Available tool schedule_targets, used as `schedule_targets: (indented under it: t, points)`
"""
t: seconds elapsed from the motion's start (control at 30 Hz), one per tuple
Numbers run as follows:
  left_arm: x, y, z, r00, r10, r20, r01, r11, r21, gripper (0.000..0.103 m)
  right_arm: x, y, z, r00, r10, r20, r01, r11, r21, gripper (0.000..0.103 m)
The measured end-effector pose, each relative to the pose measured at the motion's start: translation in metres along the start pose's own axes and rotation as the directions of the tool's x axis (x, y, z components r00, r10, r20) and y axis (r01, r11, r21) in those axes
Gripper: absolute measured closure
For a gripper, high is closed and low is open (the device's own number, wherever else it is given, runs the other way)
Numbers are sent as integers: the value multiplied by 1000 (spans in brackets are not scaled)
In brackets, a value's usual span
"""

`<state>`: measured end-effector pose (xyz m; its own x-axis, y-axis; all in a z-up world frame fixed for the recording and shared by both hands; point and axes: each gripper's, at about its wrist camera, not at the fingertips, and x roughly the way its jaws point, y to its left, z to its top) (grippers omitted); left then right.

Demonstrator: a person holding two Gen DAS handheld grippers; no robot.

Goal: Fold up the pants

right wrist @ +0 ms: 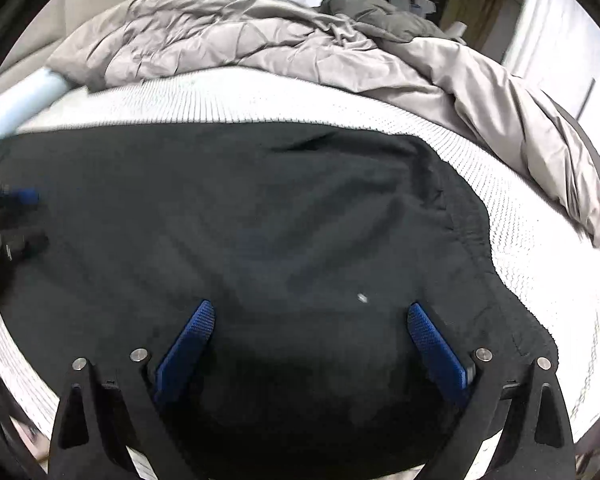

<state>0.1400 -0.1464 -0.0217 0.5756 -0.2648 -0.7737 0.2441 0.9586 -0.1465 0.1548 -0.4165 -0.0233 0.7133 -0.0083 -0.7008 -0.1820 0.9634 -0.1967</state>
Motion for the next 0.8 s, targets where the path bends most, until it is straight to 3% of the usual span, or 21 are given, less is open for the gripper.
schedule_targets:
  t: [0.17, 0.33, 0.43, 0.67, 0.8]
  points:
    - [-14, -2, 1, 1000, -12, 24, 11, 1000, 9, 1, -3, 43, 19, 996, 82, 41, -81, 996, -33, 4]
    - [-24, 5, -1, 999, -16, 36, 16, 1000, 9, 1, 8, 69, 12, 994, 110, -23, -112, 987, -113, 4]
    - [-26, 11, -4, 1000, -6, 30, 6, 1000, 3, 1, 12, 59, 2, 993, 111, -47, -115, 987, -107, 4]
    - [-22, 16, -9, 1000, 13, 19, -13, 1000, -4, 1, -1, -3, -12, 998, 31, -48, -25, 992, 126, 4]
    - [-16, 11, -7, 1000, 16, 13, -17, 1000, 13, 1, -6, 0, -13, 998, 48, -28, -44, 991, 129, 4]
